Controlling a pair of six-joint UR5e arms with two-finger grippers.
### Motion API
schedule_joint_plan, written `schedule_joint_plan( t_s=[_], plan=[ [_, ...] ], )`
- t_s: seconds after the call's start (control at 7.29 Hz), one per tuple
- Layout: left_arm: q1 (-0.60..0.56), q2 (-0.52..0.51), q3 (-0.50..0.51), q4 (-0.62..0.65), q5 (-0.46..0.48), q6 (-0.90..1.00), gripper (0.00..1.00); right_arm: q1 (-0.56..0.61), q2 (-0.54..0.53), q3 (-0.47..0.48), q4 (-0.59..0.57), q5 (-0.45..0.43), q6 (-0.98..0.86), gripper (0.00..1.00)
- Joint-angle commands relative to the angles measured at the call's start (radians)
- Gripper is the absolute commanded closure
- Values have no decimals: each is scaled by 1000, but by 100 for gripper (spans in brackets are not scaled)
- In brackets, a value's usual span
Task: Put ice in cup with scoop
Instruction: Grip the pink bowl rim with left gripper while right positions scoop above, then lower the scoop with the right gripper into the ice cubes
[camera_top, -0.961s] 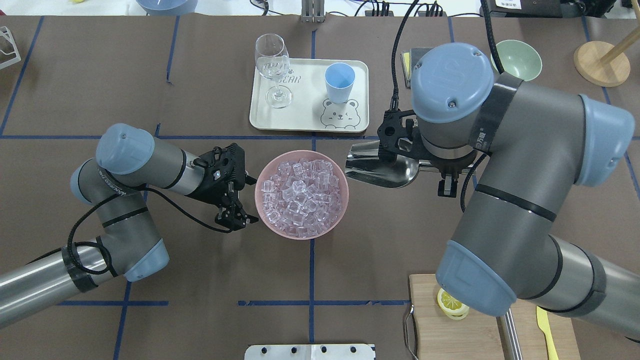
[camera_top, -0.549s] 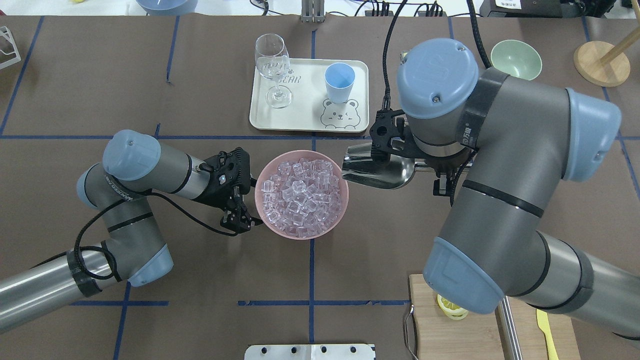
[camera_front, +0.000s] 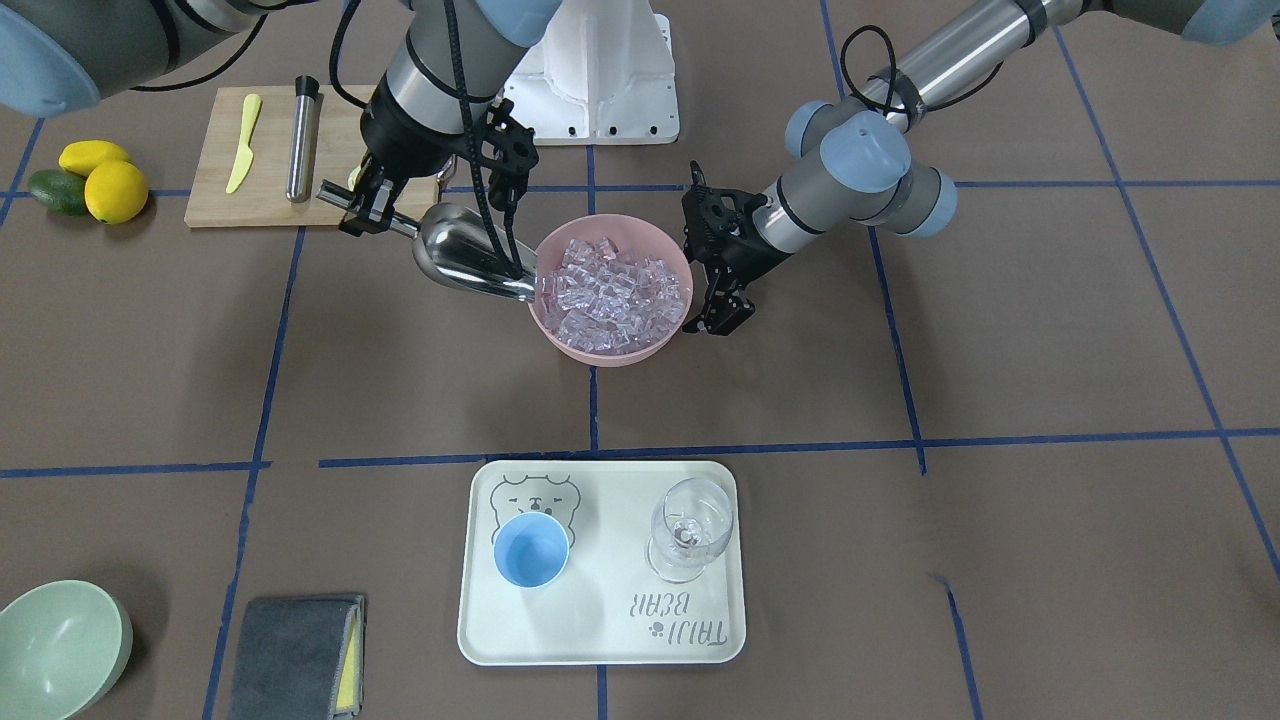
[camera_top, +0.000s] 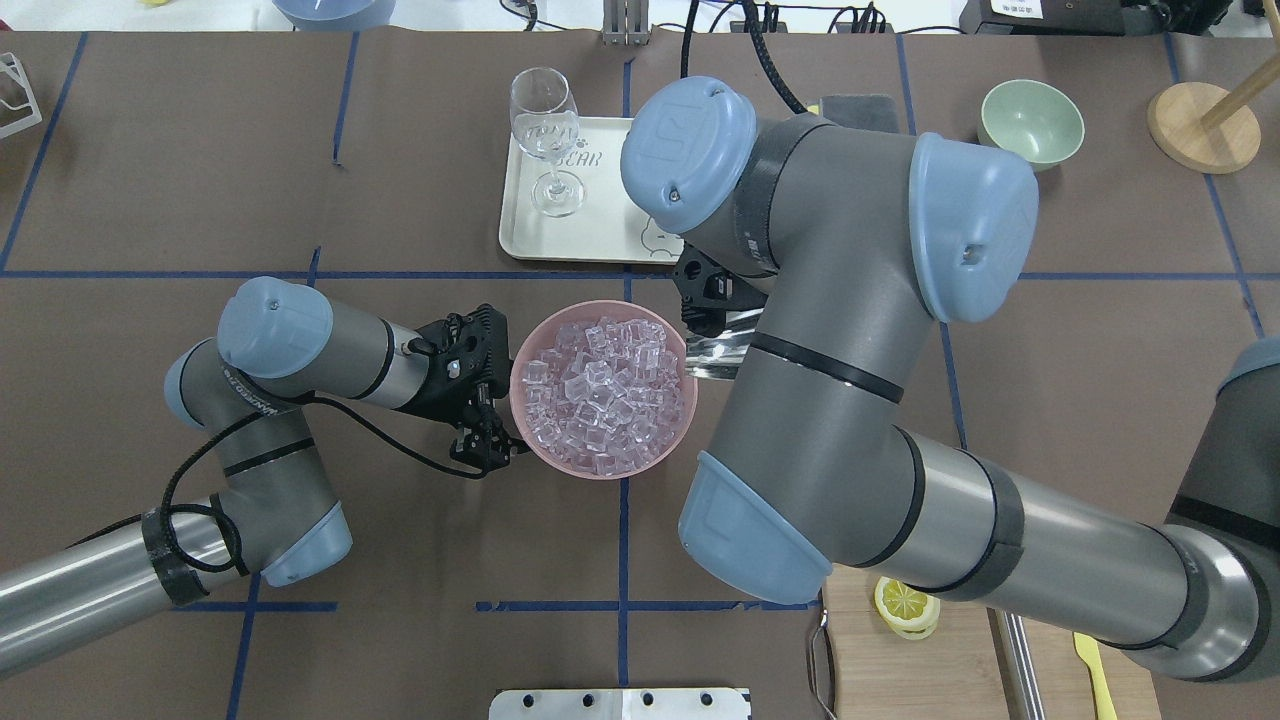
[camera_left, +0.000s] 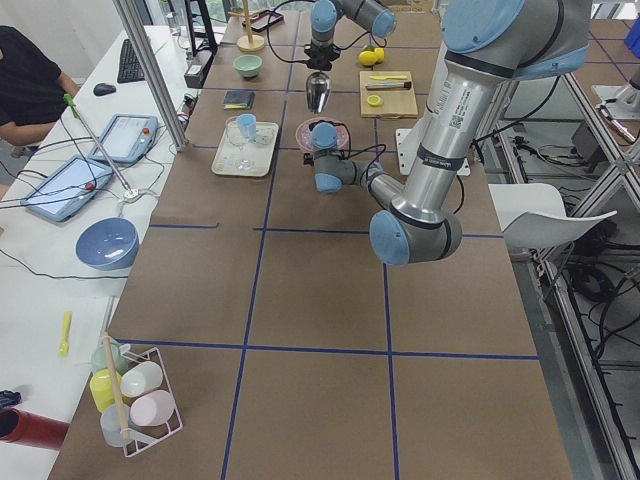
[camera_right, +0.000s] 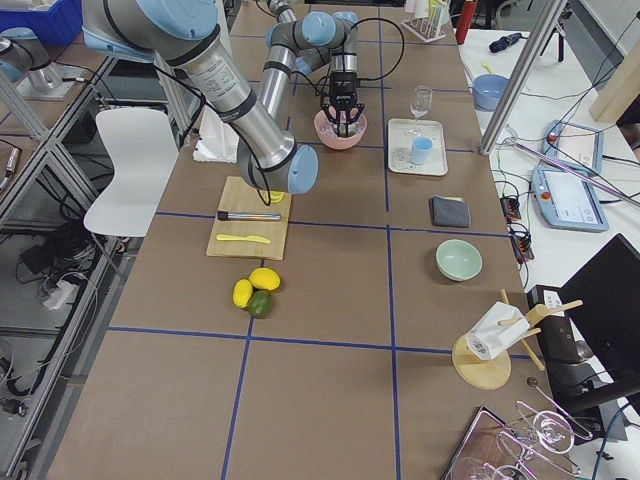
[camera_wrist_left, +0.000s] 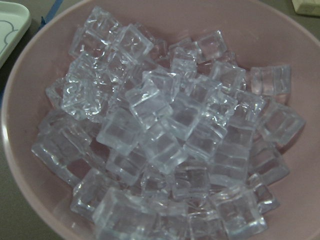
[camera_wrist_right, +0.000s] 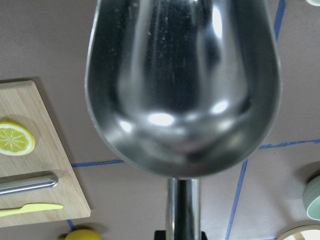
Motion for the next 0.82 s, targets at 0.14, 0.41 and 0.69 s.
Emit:
schedule_joint_plan(
  t_s=[0.14,0.41,0.69],
  plan=[
    [0,2,-1,-8,-1,0,1,-8,112,-144,-9,-40,-59,100],
    [-3,6,20,-107,-1,-3,4,-8,111,-147,-9,-54,-65,100],
    [-5,9,32,-149,-1,-3,7,-8,112,-159,-11,-80,-66,100]
  ],
)
